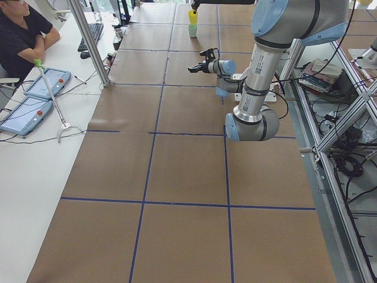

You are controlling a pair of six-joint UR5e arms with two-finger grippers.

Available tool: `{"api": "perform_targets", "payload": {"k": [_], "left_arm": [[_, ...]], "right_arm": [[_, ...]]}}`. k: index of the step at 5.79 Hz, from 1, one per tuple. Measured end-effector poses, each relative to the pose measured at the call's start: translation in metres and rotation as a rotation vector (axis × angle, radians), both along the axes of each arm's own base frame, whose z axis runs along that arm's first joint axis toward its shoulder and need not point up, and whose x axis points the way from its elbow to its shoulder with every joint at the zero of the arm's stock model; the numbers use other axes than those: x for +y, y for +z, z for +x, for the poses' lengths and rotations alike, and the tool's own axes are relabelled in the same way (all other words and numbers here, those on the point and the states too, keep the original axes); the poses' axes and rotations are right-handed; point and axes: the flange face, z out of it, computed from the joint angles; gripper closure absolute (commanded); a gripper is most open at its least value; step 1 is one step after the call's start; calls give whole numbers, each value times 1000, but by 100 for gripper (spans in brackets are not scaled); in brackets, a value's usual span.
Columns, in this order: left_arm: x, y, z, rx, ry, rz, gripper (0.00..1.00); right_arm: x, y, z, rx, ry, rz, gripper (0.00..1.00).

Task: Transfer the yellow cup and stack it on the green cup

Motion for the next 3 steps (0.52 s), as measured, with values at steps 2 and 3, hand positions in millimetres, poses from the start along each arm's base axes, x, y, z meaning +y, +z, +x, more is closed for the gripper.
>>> {"api": "perform_targets", "payload": {"k": [2, 3], "left_arm": [[0, 0, 0, 1, 0, 0, 0], [0, -1, 0, 2, -3, -1, 0]], "right_arm": [[0, 4, -5, 2, -12, -6, 0], [0, 4, -7, 2, -12, -7, 0]]}}
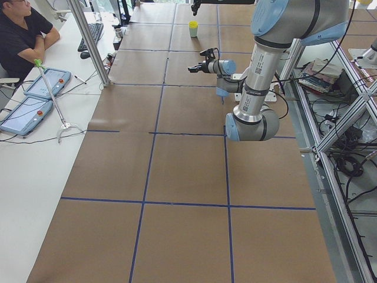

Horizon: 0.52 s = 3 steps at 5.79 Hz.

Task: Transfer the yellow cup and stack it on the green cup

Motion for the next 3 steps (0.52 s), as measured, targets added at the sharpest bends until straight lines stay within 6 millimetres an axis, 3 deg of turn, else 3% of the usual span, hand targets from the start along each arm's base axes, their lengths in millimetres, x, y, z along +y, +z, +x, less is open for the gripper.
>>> {"api": "perform_targets", "payload": {"k": [1, 2, 3], "left_arm": [[-8, 1, -3, -1, -18, -10, 0], [-32, 7, -8, -41, -58, -50, 0], [-70, 18, -14, -142, -98, -110, 0]], "right_arm": [[0, 0, 0, 0, -1, 0, 0], [0, -2, -1, -2, -4, 5, 0], [-2, -7, -2, -8, -5, 16, 0]]}}
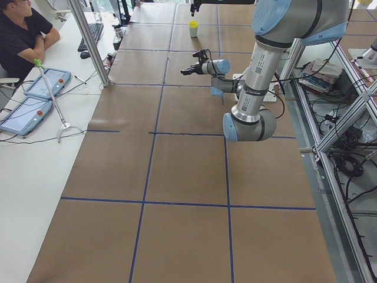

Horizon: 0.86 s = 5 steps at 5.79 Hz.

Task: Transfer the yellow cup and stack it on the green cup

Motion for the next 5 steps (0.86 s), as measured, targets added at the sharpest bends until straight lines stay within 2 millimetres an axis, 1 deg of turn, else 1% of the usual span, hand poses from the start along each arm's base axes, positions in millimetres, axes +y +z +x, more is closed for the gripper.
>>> {"api": "perform_targets", "payload": {"k": [1, 2, 3, 4, 5], "left_arm": [[-43, 14, -13, -115, -14, -70, 0], [-84, 30, -31, -200, -5, -164, 0], [-119, 50, -51, -296, 0, -290, 0], [-151, 70, -76, -389, -8, -407, 0], [-182, 88, -111, -426, 1, -513, 0]], "right_arm": [[-5, -8, -2, -9, -1, 17, 0], [-9, -15, -4, -18, -2, 33, 0], [-10, -23, -5, -29, -4, 48, 0], [-9, -30, -4, -38, -7, 58, 0], [-8, -31, -3, -40, -8, 60, 0]]}}
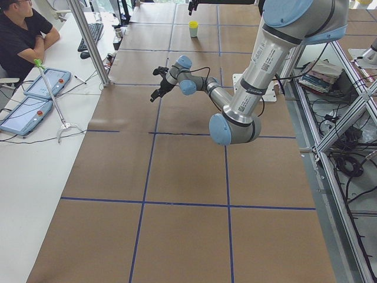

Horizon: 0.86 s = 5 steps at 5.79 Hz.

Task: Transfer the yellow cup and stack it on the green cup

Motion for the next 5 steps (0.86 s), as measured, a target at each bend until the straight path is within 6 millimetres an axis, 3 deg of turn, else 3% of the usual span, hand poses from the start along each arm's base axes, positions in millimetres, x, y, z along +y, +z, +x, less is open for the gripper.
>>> {"api": "perform_targets", "payload": {"k": [2, 4, 5], "left_arm": [[-52, 41, -88, -20, -8, -228, 1], [-86, 55, -169, -82, 12, -321, 1], [-100, 57, -217, -81, 46, -343, 1]], "right_arm": [[0, 8, 14, 2, -61, 40, 0], [-2, 38, 59, 6, -161, 119, 0], [-3, 66, 86, 11, -228, 170, 0]]}}
